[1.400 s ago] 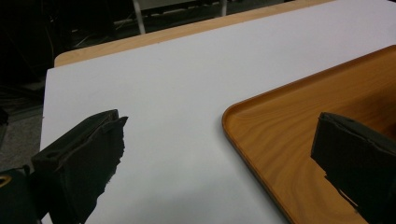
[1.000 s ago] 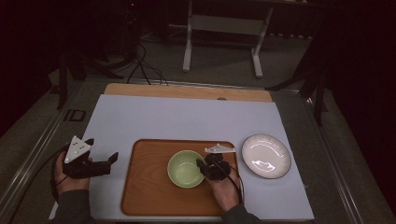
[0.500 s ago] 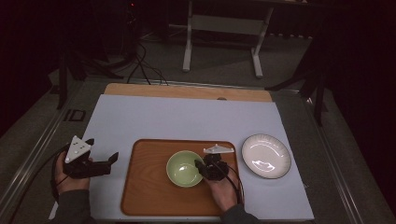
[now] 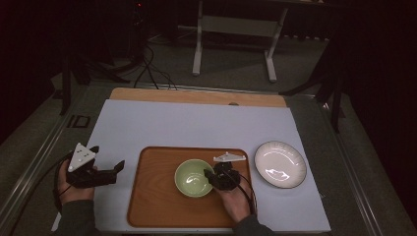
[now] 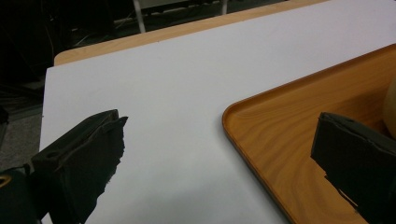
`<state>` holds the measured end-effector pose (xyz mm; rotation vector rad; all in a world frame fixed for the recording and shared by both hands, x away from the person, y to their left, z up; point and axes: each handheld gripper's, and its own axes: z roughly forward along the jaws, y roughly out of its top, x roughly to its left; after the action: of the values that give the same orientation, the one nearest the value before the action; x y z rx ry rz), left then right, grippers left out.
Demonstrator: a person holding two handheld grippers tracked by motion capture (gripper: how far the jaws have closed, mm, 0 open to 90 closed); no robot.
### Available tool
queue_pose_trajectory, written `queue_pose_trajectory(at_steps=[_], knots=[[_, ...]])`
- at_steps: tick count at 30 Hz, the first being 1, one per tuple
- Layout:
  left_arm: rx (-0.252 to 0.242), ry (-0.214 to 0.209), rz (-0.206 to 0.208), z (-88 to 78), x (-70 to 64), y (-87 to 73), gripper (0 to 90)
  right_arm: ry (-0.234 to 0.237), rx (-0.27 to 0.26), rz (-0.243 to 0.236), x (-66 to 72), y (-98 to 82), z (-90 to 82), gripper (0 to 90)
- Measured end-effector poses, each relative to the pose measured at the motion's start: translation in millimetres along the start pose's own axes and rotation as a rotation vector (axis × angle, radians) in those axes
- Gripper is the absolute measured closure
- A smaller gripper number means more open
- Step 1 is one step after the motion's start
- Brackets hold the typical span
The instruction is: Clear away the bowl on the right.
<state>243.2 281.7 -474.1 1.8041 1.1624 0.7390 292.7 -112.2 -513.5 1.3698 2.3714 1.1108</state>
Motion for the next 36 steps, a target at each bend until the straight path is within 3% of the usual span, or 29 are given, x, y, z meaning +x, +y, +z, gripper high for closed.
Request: queue_pose_trajectory(at_steps=[10,16,24,36], knots=[[-0.002,0.001,-0.004,-0.4,0.6,0.0,2.5,0.017,-0.001,-0.035,1.8,0.7,-1.8,75.5],[-0.001,0.0,-0.002,-0.3,0.4,0.0,2.6,0.01,-0.034,-0.072,1.3,4.7,-10.3,68.2],[-0.002,0.001,-0.004,-0.4,0.5,0.0,2.5,0.046,-0.063,-0.081,-2.1,10.4,-22.8,62.8],[-0.004,0.002,-0.008,-0.6,0.5,0.0,2.6,0.03,-0.163,-0.032,-24.0,17.4,-58.7,57.1]])
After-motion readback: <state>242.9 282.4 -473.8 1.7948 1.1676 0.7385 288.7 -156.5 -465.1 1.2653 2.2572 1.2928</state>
